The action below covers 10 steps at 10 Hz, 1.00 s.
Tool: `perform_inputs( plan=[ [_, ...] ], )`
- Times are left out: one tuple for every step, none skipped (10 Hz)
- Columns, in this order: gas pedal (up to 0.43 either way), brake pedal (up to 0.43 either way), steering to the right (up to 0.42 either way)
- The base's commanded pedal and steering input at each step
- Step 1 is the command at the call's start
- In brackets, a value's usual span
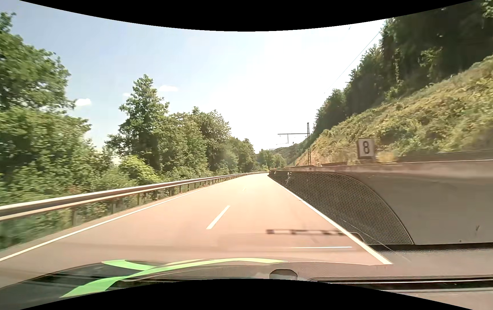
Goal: Follow the waypoints while adhering to traffic rules and regulations
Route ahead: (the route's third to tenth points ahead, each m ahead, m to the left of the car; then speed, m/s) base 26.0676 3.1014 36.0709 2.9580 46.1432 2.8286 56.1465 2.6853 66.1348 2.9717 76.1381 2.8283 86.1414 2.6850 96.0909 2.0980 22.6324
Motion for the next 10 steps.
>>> perform_inputs(
  plan=[
    [0.209, 0.000, -0.004],
    [0.220, 0.000, -0.004],
    [0.228, 0.000, -0.004],
    [0.240, 0.000, -0.004],
    [0.248, 0.000, -0.004],
    [0.260, 0.000, -0.003],
    [0.260, 0.000, -0.004],
    [0.260, 0.000, -0.004],
    [0.240, 0.000, -0.003],
    [0.197, 0.000, -0.003]
  ],
)
